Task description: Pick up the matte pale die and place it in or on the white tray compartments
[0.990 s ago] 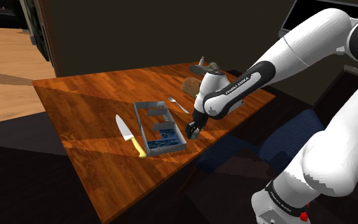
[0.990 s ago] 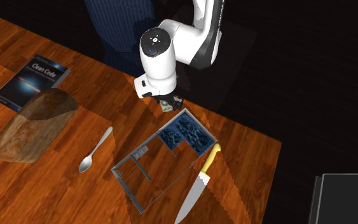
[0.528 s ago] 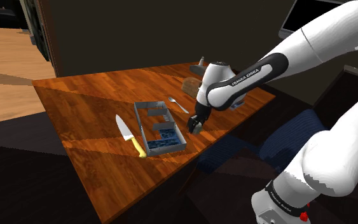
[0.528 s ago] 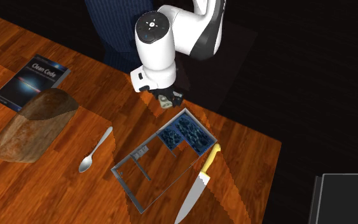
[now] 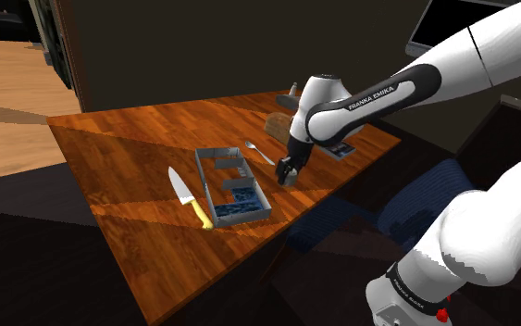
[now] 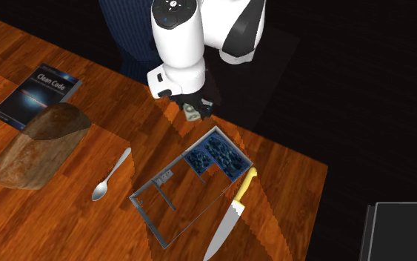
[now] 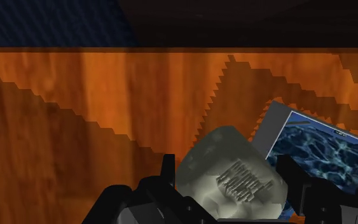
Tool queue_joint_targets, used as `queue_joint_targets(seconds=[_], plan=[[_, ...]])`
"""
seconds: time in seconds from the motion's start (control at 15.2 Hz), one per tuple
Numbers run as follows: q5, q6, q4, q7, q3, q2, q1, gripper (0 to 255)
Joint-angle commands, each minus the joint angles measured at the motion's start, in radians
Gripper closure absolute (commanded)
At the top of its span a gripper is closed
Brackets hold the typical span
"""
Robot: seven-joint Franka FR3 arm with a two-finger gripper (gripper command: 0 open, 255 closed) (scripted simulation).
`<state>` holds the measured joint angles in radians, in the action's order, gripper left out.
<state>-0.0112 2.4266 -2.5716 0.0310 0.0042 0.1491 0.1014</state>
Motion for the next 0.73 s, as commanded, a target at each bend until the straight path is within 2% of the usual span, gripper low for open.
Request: queue_joint_targets(seconds=[0.0,0.66], plan=[[0.000,-0.024,0.006,-0.001,-0.001,0.017,-0.001,255],[0.015,-0.103,0.422,0.108,0.049,-0.318,0.049,255]])
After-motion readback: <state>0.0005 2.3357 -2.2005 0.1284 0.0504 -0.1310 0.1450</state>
